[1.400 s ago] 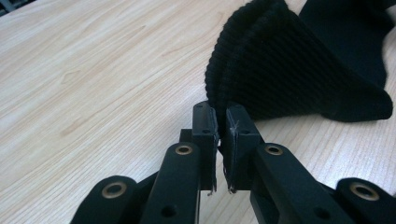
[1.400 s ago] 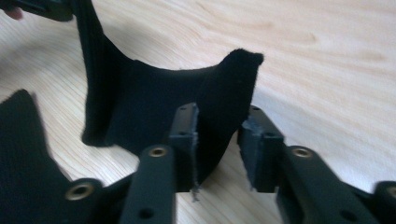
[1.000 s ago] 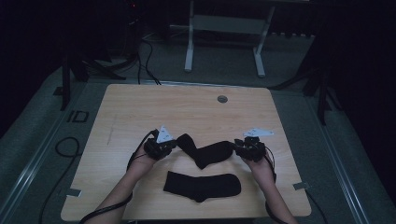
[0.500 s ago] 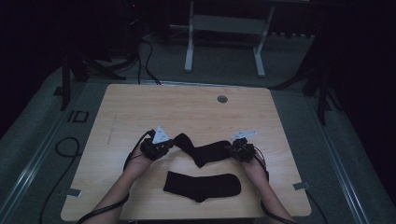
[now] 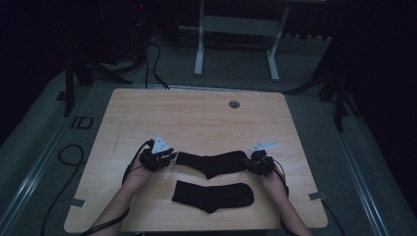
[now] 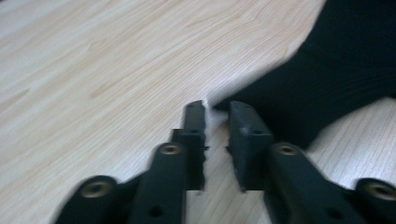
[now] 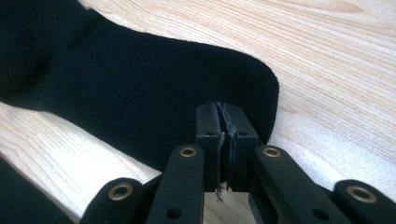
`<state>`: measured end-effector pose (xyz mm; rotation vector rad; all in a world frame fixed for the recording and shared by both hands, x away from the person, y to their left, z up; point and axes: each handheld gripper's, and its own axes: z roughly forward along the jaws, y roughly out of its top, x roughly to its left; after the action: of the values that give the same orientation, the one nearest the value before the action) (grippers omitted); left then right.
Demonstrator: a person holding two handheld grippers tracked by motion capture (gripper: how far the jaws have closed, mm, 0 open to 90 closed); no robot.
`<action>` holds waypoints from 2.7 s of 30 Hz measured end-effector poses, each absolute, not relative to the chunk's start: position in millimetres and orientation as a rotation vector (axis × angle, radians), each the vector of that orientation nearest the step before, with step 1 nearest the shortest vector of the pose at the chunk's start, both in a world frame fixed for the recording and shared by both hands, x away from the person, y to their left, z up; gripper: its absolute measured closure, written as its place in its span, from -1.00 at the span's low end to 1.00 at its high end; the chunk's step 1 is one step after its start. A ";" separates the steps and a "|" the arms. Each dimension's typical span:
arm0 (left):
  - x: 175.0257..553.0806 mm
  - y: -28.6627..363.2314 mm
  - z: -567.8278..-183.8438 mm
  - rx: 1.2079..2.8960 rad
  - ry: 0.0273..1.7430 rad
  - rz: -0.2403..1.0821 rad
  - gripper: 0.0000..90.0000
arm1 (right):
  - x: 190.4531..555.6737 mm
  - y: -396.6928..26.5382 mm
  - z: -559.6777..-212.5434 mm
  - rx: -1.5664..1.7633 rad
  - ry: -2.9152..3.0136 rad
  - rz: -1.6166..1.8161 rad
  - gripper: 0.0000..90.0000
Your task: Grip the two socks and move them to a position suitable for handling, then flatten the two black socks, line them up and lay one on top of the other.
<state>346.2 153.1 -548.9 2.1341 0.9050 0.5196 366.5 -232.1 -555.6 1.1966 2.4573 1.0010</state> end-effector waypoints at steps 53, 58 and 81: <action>364.8 108.9 -553.1 2.204 1.064 0.313 0.07 | 399.7 -236.3 -545.4 1.221 2.461 0.871 0.25; 364.0 105.3 -557.4 2.242 1.038 0.319 0.24 | 397.6 -234.6 -548.9 1.199 2.478 0.852 0.51; 329.1 111.2 -502.1 2.158 0.943 0.384 0.86 | 359.9 -237.8 -502.1 1.086 2.409 1.027 0.90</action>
<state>329.1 111.2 -502.1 2.1577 0.9428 0.3836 359.9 -237.8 -502.1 1.0863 2.4088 1.0274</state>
